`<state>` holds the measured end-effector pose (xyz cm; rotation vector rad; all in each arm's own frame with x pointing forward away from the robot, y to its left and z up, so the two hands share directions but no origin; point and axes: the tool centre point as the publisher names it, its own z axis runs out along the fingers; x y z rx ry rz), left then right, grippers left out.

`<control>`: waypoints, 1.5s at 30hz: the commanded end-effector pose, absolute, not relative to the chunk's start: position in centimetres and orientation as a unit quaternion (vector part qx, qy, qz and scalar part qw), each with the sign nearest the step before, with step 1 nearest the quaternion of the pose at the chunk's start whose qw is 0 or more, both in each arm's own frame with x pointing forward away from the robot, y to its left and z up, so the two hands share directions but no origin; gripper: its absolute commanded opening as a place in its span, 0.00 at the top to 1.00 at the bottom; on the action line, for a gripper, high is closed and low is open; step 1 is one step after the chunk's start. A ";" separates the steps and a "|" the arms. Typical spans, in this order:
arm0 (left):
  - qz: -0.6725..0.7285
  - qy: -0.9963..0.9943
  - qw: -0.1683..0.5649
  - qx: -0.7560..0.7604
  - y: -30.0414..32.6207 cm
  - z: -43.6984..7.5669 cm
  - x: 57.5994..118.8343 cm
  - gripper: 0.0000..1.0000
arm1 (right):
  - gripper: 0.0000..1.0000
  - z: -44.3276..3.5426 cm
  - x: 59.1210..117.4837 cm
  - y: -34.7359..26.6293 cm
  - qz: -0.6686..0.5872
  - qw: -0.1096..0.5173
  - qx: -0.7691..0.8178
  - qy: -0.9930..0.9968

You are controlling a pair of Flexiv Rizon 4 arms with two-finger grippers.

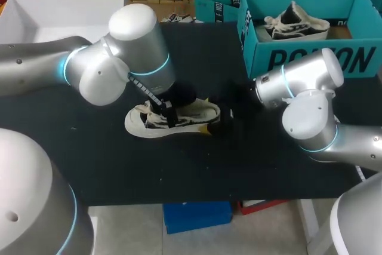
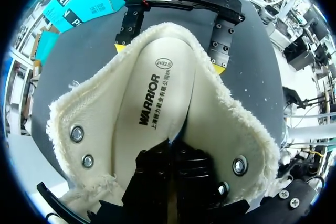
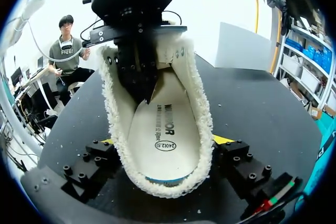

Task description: Take the shoe out of the shoebox, open the shoe tongue, remove and reinsert the insole, then place the shoe into the shoebox

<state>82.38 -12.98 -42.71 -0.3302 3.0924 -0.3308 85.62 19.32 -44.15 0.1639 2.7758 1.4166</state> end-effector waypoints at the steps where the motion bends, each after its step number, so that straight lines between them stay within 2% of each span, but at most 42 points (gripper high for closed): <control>1: -0.122 0.987 0.002 -0.104 -12.3 -44.0 82.7 1.00 | 1.00 -44.2 85.8 19.3 0.452 0.010 0.054 0.890; 21: -0.153 0.984 0.003 -0.097 -12.8 -41.2 83.3 1.00 | 1.00 -44.2 85.8 19.3 0.452 0.010 0.054 0.890; 45: -0.183 0.978 -0.009 -0.097 -12.4 -40.3 83.6 1.00 | 1.00 -44.2 85.8 19.3 0.452 0.010 0.054 0.890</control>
